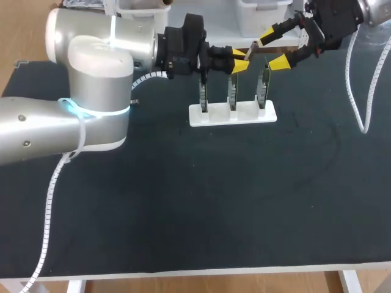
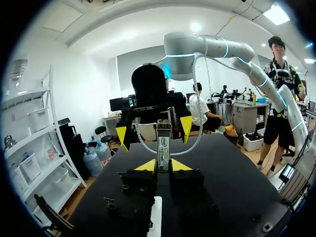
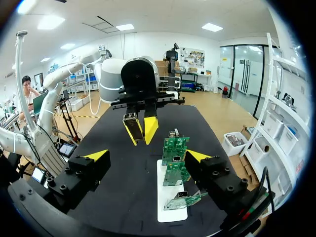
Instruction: Pick up the optical module with the left hand, and insert it into the network port with the right hand.
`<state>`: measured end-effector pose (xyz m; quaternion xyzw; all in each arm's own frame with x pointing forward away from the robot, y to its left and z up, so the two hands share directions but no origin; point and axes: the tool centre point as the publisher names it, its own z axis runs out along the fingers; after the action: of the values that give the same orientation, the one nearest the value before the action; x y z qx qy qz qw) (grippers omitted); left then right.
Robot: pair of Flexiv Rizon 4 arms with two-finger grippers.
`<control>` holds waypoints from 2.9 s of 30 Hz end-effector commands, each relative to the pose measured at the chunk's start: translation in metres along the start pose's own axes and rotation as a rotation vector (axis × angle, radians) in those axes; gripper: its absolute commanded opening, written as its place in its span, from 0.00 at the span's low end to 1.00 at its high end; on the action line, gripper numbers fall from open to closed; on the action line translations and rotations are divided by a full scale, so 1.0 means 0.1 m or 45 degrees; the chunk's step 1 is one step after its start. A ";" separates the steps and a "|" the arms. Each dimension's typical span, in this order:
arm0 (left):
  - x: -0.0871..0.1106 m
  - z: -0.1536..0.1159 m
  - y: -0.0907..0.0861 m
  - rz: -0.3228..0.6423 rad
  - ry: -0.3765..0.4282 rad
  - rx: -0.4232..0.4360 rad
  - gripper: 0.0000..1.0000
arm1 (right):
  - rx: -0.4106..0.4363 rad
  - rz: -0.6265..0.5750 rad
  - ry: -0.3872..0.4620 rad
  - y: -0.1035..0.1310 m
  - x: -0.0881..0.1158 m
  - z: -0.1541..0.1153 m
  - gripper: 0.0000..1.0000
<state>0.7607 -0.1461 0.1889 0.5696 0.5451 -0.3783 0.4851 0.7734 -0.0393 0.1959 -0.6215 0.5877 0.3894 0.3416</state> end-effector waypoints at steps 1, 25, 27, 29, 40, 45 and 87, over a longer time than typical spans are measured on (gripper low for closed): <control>0.01 0.00 -0.01 0.006 -0.026 -0.002 0.00 | 0.003 0.000 0.002 0.01 0.00 0.00 1.00; 0.00 0.12 0.14 0.017 -0.080 0.026 0.00 | 0.003 0.000 0.002 0.01 0.00 0.00 1.00; 0.00 0.12 0.15 0.017 -0.083 0.028 0.00 | 0.003 0.000 0.002 0.01 0.00 0.00 1.00; 0.00 0.13 0.15 0.018 -0.084 0.029 0.00 | 0.003 0.000 0.002 0.01 0.00 0.00 1.00; 0.00 0.13 0.15 0.020 -0.088 0.031 0.00 | 0.003 0.000 0.002 0.01 0.00 0.00 1.00; 0.01 0.11 0.14 0.017 -0.126 0.021 0.00 | 0.003 0.000 0.002 0.01 0.00 0.00 1.00; 0.01 0.11 0.11 -0.002 -0.097 0.024 0.00 | 0.003 0.000 0.002 0.01 0.00 0.00 1.00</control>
<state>0.7736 -0.1562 0.1828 0.5574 0.5204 -0.4080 0.5020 0.7734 -0.0393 0.1958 -0.6215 0.5877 0.3894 0.3416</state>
